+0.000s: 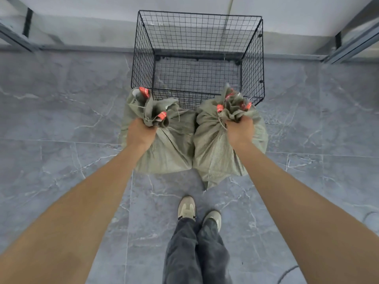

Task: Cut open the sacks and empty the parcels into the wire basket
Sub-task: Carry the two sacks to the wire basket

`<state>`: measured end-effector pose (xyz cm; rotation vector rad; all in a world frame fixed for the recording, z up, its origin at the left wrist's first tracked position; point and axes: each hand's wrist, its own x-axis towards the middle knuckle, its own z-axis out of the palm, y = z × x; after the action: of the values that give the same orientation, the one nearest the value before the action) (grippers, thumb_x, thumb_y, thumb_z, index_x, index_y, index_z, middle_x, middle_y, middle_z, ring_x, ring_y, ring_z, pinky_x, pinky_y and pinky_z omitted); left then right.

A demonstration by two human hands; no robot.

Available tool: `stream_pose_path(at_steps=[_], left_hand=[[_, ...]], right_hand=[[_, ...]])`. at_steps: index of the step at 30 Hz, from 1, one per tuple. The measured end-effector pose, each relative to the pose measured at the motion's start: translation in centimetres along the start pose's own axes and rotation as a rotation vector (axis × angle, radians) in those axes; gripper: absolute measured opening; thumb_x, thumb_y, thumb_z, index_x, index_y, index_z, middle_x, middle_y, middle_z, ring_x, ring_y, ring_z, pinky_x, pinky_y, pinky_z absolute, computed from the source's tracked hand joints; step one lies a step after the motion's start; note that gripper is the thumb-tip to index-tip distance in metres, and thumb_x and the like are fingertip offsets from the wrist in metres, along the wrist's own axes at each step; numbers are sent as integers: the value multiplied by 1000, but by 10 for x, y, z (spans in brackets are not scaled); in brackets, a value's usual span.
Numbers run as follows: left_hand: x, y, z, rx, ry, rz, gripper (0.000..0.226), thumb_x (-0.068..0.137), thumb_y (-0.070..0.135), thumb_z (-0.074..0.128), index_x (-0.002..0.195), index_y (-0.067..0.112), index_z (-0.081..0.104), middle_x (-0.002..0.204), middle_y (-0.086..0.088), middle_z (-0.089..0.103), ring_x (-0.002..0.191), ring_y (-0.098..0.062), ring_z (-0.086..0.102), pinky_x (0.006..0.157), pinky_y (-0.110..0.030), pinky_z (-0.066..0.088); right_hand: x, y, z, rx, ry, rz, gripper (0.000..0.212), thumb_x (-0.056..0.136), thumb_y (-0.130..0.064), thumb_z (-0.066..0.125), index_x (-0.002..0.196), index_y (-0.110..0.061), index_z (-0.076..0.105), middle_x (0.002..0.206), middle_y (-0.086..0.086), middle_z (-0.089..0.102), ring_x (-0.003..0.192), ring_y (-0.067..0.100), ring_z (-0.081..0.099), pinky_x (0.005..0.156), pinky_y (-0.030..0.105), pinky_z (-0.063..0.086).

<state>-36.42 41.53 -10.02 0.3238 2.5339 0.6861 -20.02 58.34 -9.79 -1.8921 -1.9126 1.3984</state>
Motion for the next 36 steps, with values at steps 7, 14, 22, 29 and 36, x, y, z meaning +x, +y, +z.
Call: stream_pose_path(at_steps=[7, 14, 22, 29, 36], left_hand=[[6, 19, -14, -55, 63, 82, 17, 87, -2, 54, 96, -4, 68, 97, -22, 68, 87, -31, 60, 62, -26, 35], [18, 34, -5, -5, -56, 83, 24, 93, 17, 55, 106, -1, 65, 100, -19, 66, 93, -33, 60, 68, -29, 37], [17, 10, -2, -10, -175, 64, 23, 82, 11, 65, 105, 5, 67, 104, -17, 68, 99, -32, 62, 87, -44, 52], [0, 1, -17, 36, -240, -54, 72, 72, 16, 75, 136, 10, 42, 137, -12, 50, 127, -31, 45, 107, -41, 37], [-33, 33, -46, 23, -214, 28, 44, 88, 9, 60, 130, 9, 49, 129, -10, 56, 114, -25, 54, 92, -33, 42]], right_hand=[[-2, -22, -29, 118, 192, -21, 20, 85, 6, 42, 80, -9, 54, 68, -3, 51, 61, 11, 42, 50, 22, 31], [5, -26, -21, 16, -70, -84, 8, 89, -16, 62, 95, -13, 66, 83, 0, 62, 77, 18, 57, 66, 27, 47], [3, -8, -2, -111, -248, -1, 43, 79, -45, 70, 113, -19, 65, 106, 0, 67, 95, 20, 59, 85, 35, 49], [-23, -2, -7, -209, -216, -14, 102, 41, -68, 64, 130, -20, 50, 133, -1, 50, 127, 26, 45, 101, 57, 39], [-53, -21, -38, -141, -202, -84, 105, 58, -56, 70, 146, -19, 25, 146, 2, 42, 134, 26, 40, 106, 54, 37]])
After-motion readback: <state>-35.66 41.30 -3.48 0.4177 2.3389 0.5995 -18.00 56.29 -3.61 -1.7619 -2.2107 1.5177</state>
